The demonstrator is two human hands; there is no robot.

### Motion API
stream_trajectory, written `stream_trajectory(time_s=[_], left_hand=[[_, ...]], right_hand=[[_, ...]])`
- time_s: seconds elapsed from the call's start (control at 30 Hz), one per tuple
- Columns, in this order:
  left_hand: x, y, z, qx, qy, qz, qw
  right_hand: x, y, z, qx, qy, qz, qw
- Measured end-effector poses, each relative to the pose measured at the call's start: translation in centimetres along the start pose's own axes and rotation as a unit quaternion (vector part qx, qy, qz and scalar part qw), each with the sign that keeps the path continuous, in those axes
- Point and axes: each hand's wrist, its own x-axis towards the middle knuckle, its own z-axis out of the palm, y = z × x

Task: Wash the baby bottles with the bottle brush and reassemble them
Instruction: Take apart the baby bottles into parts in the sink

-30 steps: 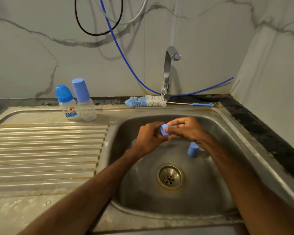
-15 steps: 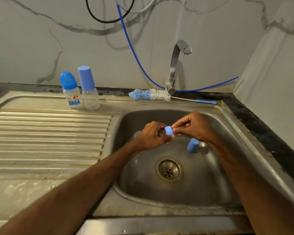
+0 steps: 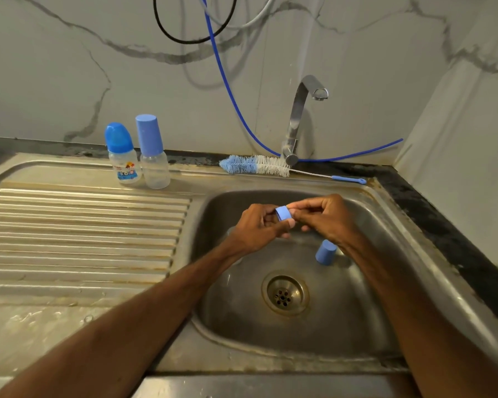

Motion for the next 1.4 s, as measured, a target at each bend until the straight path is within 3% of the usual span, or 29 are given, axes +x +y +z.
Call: stream_trajectory(time_s=[0.13, 0.23, 0.33, 0.43, 0.57, 0.67, 0.9, 1.1, 1.23, 1.33, 1.4], left_hand=[[0.1, -0.5, 0.5, 0.002, 0.013, -0.019, 1.000], [0.2, -0.6, 0.9, 0.048, 0.015, -0.022, 0.998], [0.1, -0.4, 0.8, 0.065, 0.026, -0.031, 0.997], [-0.1, -0.3, 0.6, 0.085, 0.036, -0.037, 0.995], [-0.2, -0.5, 0.6, 0.120, 0.051, -0.036, 0.991], [-0.2, -0.6, 0.7, 0.133, 0.050, -0.009, 0.990], [-0.3, 0.0, 0.5, 0.108, -0.029, 0.015, 0.994], [-0.2, -0.1, 0.6, 0.116, -0.049, 0.002, 0.992], [-0.1, -0.3, 0.4, 0.166, 0.014, -0.057, 0.984], [-0.1, -0.8, 0.5, 0.093, 0.052, -0.121, 0.987], [0.0, -1.1, 0.7, 0.058, 0.057, -0.136, 0.987]], right_hand=[[0.3, 0.7, -0.8, 0.038, -0.038, 0.030, 0.998], [0.5, 1.3, -0.4, -0.055, -0.040, -0.018, 0.997], [0.7, 0.8, 1.0, -0.208, -0.036, -0.087, 0.974], [1.0, 0.4, 2.0, -0.247, -0.041, -0.085, 0.964], [1.0, 0.9, 2.3, -0.189, -0.065, -0.017, 0.980], [0.5, 0.9, 2.5, -0.056, -0.086, 0.049, 0.994], [0.3, 1.2, 0.3, 0.121, -0.074, 0.138, 0.980], [0.2, 1.2, -1.0, 0.144, -0.077, 0.172, 0.971], [0.5, 1.7, -1.8, 0.101, -0.011, 0.145, 0.984], [0.5, 1.6, -2.4, 0.161, -0.064, 0.169, 0.970], [0.4, 1.6, -2.5, 0.116, -0.066, 0.176, 0.975]])
